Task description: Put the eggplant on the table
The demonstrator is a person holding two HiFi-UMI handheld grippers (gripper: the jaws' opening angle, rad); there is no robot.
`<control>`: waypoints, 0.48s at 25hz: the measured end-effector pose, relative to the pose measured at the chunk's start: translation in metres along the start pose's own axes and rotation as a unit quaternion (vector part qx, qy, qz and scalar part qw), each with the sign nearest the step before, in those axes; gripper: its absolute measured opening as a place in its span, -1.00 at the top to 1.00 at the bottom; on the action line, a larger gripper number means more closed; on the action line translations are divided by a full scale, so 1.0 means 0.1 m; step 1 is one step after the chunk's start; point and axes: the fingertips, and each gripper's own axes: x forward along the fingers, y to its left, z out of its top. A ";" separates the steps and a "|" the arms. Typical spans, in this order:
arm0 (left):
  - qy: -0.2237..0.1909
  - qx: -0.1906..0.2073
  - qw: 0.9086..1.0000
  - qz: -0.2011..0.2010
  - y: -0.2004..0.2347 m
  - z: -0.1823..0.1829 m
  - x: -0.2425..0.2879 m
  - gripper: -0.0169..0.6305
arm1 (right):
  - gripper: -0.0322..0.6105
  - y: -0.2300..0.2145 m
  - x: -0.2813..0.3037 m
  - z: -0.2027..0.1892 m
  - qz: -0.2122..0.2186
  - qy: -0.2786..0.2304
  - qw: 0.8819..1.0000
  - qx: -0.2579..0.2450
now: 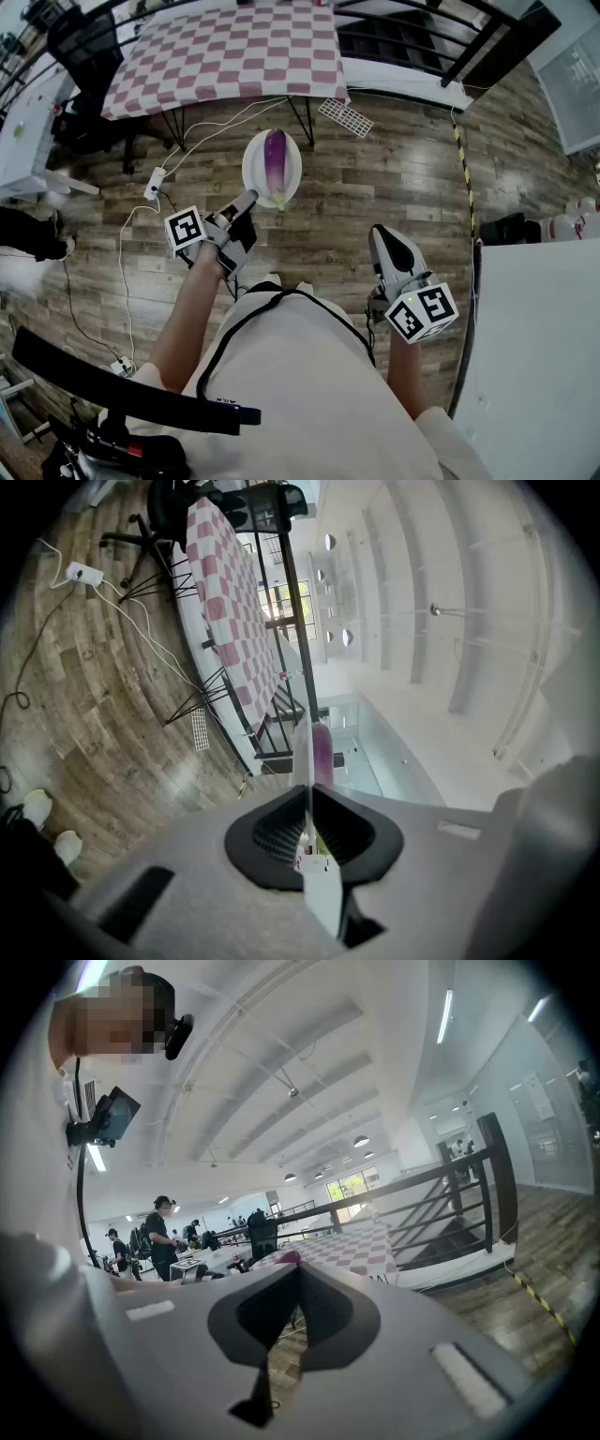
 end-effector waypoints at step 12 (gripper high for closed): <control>0.016 0.014 1.000 -0.003 -0.11 -0.02 -0.01 0.85 | 0.88 0.12 0.08 0.04 0.007 -0.007 1.000 0.007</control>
